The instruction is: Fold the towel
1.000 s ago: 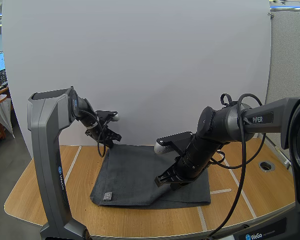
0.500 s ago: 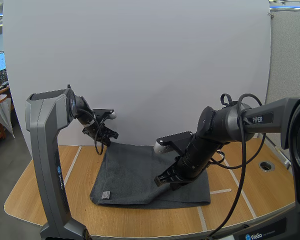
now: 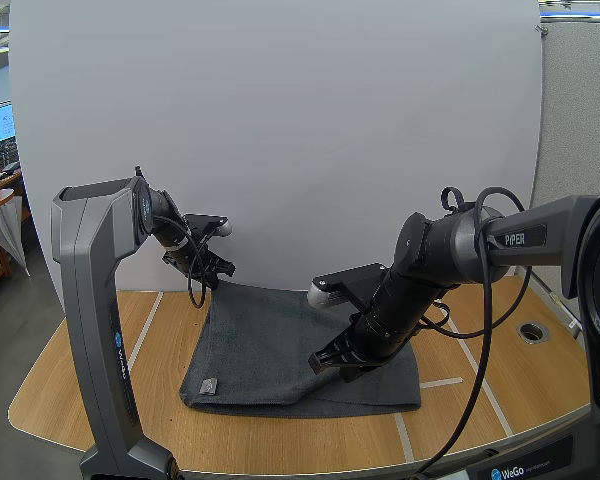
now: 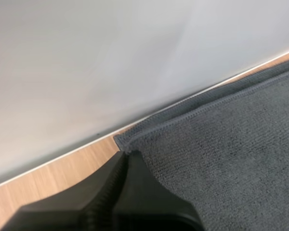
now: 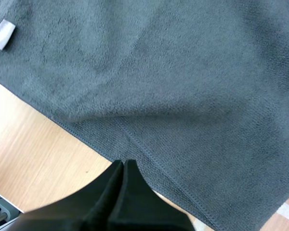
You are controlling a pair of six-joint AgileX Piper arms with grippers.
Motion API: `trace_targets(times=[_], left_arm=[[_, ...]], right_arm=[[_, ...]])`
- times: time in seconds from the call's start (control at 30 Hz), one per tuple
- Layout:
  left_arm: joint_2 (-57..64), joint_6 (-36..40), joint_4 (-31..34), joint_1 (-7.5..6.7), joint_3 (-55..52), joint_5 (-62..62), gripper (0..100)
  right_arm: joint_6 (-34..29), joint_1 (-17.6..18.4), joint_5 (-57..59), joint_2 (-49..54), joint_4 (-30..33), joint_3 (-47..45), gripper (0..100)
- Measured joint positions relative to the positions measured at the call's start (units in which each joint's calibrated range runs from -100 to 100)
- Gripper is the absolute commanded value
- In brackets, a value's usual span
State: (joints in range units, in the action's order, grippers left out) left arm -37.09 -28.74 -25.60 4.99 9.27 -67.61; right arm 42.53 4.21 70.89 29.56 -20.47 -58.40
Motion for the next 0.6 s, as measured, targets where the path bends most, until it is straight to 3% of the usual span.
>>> trace_targets(times=[0.13,0.2,0.3,0.4,0.5,0.6], left_arm=[[-0.7,-0.3,0.0,0.0,0.3,2.5,0],[-0.8,-0.4,0.0,0.0,0.3,2.9,5],[-1.0,-0.5,0.0,0.0,0.4,3.4,25],[-1.1,-0.5,0.0,0.0,0.5,2.9,56],[-1.1,-0.5,0.0,0.0,0.5,1.3,76],[-1.1,-0.5,0.0,0.09,0.5,0.0,80]], right_arm=[[0.0,0.0,0.1,0.0,0.0,0.0,0],[0.0,0.0,0.1,0.0,0.0,0.0,0],[0.0,0.0,0.2,0.0,0.0,0.0,0],[0.0,0.0,0.2,0.0,0.0,0.0,0],[0.0,0.0,0.2,0.0,0.0,0.0,0],[0.0,0.0,0.2,0.0,0.0,0.0,0]])
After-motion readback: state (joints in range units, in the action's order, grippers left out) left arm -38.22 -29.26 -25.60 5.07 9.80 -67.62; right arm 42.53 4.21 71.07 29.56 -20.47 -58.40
